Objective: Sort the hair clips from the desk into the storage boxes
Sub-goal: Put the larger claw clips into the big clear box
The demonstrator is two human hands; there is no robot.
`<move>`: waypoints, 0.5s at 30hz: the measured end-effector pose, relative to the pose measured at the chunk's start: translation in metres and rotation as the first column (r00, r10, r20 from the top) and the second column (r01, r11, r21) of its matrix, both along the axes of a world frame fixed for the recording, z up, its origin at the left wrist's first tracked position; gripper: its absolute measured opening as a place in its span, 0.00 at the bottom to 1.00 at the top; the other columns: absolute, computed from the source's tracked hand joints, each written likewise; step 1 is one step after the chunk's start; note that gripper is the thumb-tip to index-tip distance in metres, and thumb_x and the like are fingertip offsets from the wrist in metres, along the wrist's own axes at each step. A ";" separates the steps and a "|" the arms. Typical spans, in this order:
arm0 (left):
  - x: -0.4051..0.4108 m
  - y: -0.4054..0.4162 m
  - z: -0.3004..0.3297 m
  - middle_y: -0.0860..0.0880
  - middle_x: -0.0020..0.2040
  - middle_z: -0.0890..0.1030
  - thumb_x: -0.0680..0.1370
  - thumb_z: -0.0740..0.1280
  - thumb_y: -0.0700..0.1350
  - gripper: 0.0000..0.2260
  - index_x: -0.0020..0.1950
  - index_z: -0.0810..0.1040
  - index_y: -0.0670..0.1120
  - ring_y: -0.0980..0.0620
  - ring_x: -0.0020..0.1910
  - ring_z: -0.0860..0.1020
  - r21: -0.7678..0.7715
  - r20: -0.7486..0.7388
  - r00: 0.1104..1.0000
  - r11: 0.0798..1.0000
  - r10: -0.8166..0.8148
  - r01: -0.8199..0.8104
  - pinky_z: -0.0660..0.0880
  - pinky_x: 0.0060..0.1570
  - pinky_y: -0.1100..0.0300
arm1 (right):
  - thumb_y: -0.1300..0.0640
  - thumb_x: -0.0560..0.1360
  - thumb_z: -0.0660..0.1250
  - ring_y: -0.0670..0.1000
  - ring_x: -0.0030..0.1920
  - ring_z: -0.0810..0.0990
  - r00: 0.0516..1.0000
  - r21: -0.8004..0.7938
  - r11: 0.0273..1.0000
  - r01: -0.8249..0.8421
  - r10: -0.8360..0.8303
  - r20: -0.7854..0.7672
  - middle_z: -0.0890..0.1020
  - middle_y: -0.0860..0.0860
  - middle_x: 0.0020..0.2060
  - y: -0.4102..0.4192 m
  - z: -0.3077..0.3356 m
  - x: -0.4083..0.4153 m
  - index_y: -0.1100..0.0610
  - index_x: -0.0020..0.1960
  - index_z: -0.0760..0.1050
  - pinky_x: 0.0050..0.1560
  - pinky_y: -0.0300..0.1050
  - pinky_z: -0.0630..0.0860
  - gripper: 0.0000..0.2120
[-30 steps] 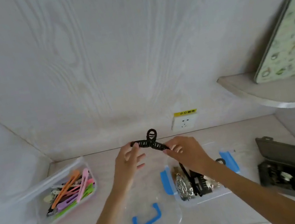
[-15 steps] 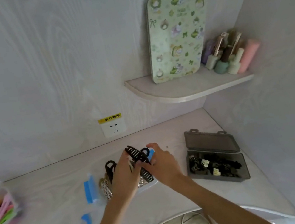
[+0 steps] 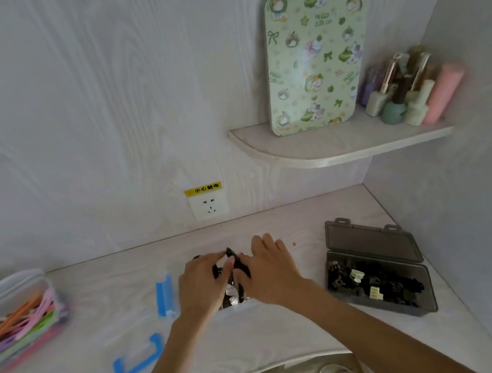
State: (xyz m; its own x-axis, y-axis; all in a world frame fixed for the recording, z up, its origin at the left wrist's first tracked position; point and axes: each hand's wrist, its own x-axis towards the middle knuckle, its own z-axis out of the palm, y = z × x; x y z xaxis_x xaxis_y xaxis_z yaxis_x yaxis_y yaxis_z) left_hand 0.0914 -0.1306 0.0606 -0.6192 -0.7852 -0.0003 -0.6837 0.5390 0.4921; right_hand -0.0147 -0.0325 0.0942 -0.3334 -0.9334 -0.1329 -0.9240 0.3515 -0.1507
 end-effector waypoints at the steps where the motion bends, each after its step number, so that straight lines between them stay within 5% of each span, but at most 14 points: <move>1: 0.000 0.000 -0.003 0.53 0.60 0.78 0.78 0.58 0.59 0.17 0.61 0.77 0.55 0.50 0.63 0.72 -0.014 0.074 0.997 1.000 -0.012 0.013 0.70 0.58 0.54 | 0.42 0.78 0.47 0.58 0.63 0.63 1.000 0.030 0.999 -0.011 0.011 0.020 0.68 0.56 0.62 0.002 -0.001 -0.003 0.54 0.60 0.74 0.63 0.53 0.60 0.24; 4: 0.003 0.001 -0.009 0.52 0.64 0.76 0.78 0.60 0.56 0.17 0.64 0.75 0.53 0.49 0.65 0.69 -0.033 0.021 0.999 0.999 0.024 -0.023 0.67 0.61 0.55 | 0.35 0.70 0.39 0.57 0.68 0.64 0.999 -0.084 0.996 0.036 -0.034 0.027 0.69 0.52 0.66 0.004 -0.013 -0.004 0.49 0.54 0.79 0.68 0.56 0.58 0.35; 7: 0.018 0.003 -0.009 0.49 0.60 0.79 0.77 0.55 0.57 0.21 0.63 0.76 0.47 0.47 0.61 0.74 -0.004 -0.129 0.988 0.996 0.086 -0.087 0.68 0.60 0.57 | 0.39 0.72 0.58 0.56 0.55 0.79 0.994 -0.088 0.996 0.036 -0.045 -0.100 0.81 0.52 0.53 -0.010 -0.025 0.001 0.47 0.44 0.81 0.58 0.59 0.73 0.18; 9: 0.030 0.003 -0.007 0.50 0.59 0.79 0.77 0.57 0.52 0.18 0.61 0.76 0.46 0.48 0.60 0.74 -0.016 -0.141 0.988 0.998 0.058 -0.061 0.66 0.60 0.60 | 0.44 0.69 0.70 0.58 0.55 0.79 0.993 -0.085 0.996 0.024 -0.033 -0.110 0.81 0.54 0.52 -0.021 -0.031 -0.001 0.49 0.46 0.81 0.58 0.62 0.72 0.11; 12: 0.054 -0.001 -0.001 0.53 0.59 0.78 0.78 0.63 0.42 0.12 0.61 0.77 0.49 0.51 0.61 0.72 -0.074 -0.186 0.982 0.996 0.034 -0.049 0.66 0.59 0.61 | 0.45 0.78 0.56 0.58 0.67 0.67 0.998 0.006 1.000 -0.012 0.012 -0.056 0.72 0.55 0.64 -0.034 -0.039 0.002 0.50 0.60 0.75 0.70 0.61 0.56 0.16; 15: 0.083 -0.007 0.006 0.54 0.57 0.79 0.75 0.63 0.43 0.12 0.57 0.79 0.50 0.54 0.57 0.74 -0.146 -0.229 0.972 0.985 0.052 -0.087 0.66 0.57 0.62 | 0.44 0.80 0.48 0.57 0.68 0.64 0.998 0.085 0.996 0.000 0.006 -0.068 0.68 0.54 0.67 -0.040 -0.039 0.001 0.47 0.70 0.64 0.70 0.59 0.53 0.21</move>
State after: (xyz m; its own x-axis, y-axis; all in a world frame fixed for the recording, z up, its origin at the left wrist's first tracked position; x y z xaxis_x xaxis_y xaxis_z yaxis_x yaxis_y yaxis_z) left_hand 0.1742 -0.1374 0.0663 -0.5337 -0.8059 0.2563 -0.6038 0.5753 0.5517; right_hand -0.0138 -0.0720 0.0555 -0.3417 -0.9206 -0.1891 -0.9321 0.3577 -0.0571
